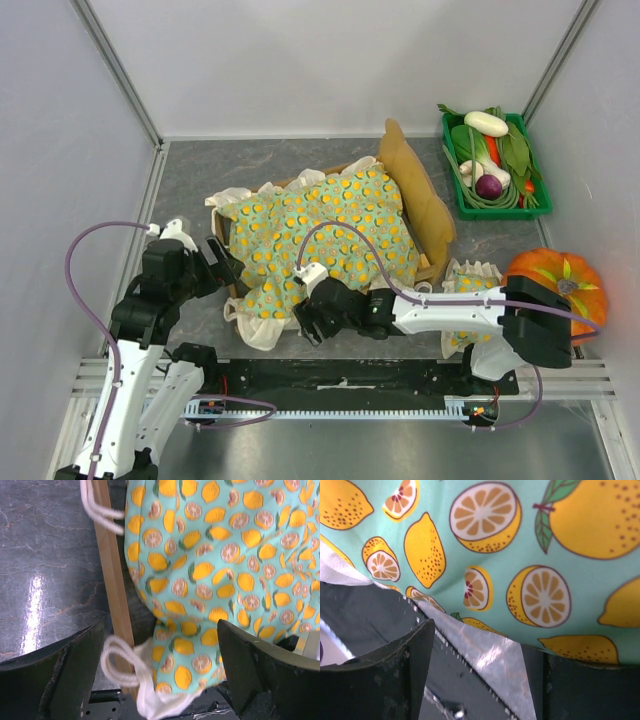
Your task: Set up the pet bed
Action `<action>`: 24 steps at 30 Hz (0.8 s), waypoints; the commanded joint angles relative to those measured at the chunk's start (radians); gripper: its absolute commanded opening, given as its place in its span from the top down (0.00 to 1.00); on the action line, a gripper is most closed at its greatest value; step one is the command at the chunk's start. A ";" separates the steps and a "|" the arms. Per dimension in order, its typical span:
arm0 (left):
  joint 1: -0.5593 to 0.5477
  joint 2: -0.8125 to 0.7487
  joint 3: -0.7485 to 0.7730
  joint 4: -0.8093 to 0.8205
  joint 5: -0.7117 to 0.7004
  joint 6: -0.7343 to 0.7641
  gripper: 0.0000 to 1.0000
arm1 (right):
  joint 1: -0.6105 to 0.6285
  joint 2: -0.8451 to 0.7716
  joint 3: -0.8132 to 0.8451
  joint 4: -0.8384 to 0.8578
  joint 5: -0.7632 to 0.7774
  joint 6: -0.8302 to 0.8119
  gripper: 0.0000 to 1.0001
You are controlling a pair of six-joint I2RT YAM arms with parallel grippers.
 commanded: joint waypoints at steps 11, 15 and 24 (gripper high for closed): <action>0.002 0.061 0.037 0.081 -0.048 0.014 0.00 | -0.248 0.052 0.118 0.227 -0.180 -0.198 0.23; 0.001 0.021 0.052 0.078 -0.109 0.000 0.00 | -0.193 -0.114 0.098 0.192 -0.214 -0.150 0.22; 0.002 -0.081 0.083 0.058 -0.248 -0.038 0.00 | -0.084 0.057 0.328 0.138 -0.001 -0.319 0.21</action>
